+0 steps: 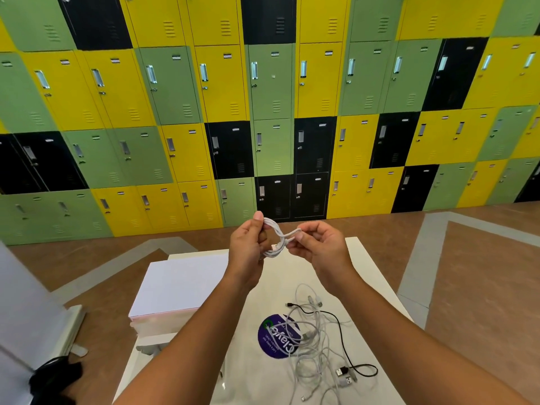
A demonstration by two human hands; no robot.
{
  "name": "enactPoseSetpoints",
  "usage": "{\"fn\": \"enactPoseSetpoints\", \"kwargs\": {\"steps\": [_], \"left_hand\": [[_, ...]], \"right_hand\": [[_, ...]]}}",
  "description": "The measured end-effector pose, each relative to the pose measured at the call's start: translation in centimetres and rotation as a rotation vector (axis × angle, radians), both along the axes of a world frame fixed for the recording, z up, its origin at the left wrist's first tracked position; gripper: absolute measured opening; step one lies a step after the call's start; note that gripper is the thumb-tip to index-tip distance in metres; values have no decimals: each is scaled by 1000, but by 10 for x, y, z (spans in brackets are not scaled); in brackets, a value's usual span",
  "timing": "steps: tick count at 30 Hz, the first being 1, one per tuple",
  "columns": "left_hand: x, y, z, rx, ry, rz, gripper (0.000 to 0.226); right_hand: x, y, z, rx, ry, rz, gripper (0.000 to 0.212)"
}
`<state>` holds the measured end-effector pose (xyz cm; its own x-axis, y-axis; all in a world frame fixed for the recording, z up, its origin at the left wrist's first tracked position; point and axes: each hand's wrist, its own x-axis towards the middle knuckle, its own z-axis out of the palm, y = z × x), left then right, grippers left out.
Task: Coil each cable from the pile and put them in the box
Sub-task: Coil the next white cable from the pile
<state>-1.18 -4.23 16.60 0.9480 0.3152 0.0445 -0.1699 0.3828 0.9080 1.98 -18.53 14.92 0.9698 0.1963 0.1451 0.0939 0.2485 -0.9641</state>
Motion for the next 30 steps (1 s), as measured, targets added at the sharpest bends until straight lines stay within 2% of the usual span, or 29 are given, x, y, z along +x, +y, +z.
{"fn": "enactPoseSetpoints", "kwargs": {"steps": [7, 11, 16, 19, 21, 23, 26, 30], "left_hand": [[1, 0, -1, -120, -26, -124, 38], [2, 0, 0, -101, -43, -145, 40], [2, -3, -8, -57, -13, -88, 41], [2, -3, -12, -57, -6, -53, 38], [4, -4, -12, 21, -5, -4, 37], [5, -8, -12, 124, -6, 35, 34], [7, -15, -13, 229, 10, 85, 35], [10, -16, -14, 169, -8, 119, 35]], "right_hand": [[-8, 10, 2, 221, 174, 48, 10], [-10, 10, 5, 101, 172, 168, 5], [-7, 3, 7, -110, 77, 263, 9], [-7, -1, 6, -176, 44, 298, 20], [-9, -3, 6, -175, 51, 333, 27], [-14, -1, 4, -160, 63, 355, 12], [-16, 5, 2, -228, 32, 302, 24], [-12, 8, 5, -246, 50, 271, 6]]}}
